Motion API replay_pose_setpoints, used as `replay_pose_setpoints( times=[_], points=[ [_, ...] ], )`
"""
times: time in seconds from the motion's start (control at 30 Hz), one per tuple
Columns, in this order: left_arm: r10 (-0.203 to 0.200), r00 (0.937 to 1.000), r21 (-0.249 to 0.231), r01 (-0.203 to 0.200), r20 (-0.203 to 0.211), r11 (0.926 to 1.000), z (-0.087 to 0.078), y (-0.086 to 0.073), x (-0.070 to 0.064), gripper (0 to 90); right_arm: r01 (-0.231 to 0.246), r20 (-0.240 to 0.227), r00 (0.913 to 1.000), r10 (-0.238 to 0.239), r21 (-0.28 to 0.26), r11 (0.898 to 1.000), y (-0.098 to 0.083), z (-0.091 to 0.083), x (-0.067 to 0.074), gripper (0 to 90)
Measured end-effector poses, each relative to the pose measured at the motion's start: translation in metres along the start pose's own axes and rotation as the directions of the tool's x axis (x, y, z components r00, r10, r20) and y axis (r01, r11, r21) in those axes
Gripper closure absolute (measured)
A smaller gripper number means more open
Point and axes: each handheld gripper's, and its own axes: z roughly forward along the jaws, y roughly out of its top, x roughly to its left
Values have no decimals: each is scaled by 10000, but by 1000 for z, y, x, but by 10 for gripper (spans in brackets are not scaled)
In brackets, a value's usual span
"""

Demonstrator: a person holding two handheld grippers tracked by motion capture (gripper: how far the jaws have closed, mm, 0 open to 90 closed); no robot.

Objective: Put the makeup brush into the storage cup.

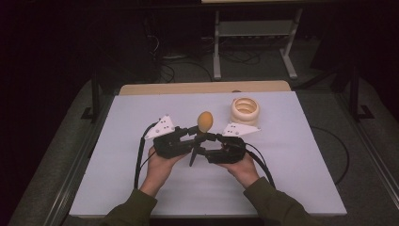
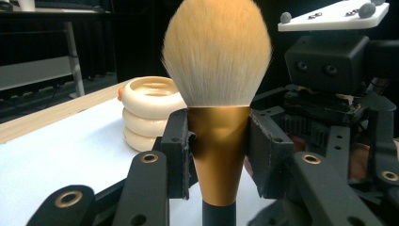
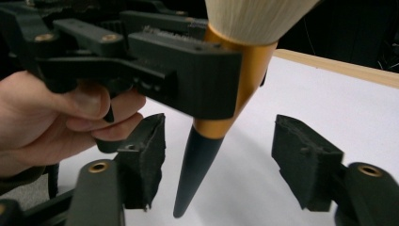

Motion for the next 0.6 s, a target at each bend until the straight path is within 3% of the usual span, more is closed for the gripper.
replay_pose_setpoints(
  times=[0.6],
  points=[
    [-90, 9999, 36, 89, 71, 10000, 3, -2, -1, 628, -80, 184, 9998, 81, -47, 10000, 0, 2, 1, 572]
  ],
)
